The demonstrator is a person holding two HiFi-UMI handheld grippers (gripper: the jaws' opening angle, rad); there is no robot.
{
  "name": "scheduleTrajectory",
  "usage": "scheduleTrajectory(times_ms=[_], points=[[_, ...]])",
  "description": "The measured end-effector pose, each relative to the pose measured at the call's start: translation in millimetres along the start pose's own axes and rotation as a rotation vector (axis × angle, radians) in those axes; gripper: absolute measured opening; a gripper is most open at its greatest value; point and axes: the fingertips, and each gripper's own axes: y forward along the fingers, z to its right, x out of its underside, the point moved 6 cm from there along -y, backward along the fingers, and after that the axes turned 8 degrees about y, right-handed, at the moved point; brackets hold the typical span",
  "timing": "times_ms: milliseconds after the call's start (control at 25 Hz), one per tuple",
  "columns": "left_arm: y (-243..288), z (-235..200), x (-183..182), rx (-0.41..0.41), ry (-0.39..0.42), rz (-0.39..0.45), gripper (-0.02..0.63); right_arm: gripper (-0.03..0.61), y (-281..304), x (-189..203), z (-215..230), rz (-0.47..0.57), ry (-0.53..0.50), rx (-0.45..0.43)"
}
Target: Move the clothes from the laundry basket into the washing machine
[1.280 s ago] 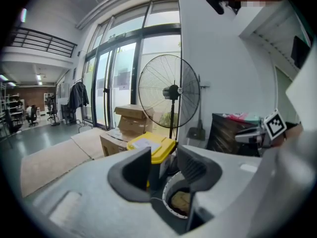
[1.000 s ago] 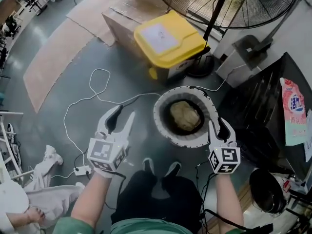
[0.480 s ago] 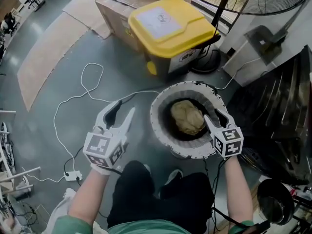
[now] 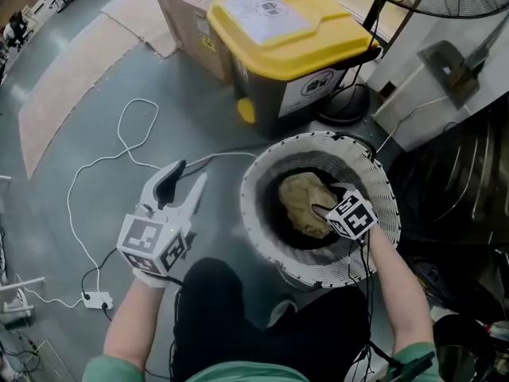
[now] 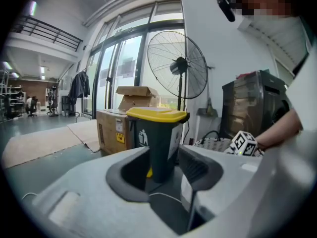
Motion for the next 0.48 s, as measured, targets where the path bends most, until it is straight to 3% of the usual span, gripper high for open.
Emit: scheduleTrajectory(times_ms=[240, 400, 480], points=[[0.2, -12.3, 45.9, -0.018, -0.010, 0.001, 0.184, 0.309, 95.0, 38.6, 26.4, -0.211, -0.191, -0.041], [-14.1, -25.6, 67.9, -0.070, -0.008, -0.013, 0.184, 0.378, 144.4, 65.1, 37.5, -0.321, -0.291, -0.055], [-24.9, -32.7, 80.9, -0.096, -0.015, -0.030, 0.184, 0.455, 166.4, 76.6, 41.7, -0.354, -0.299, -0.053]])
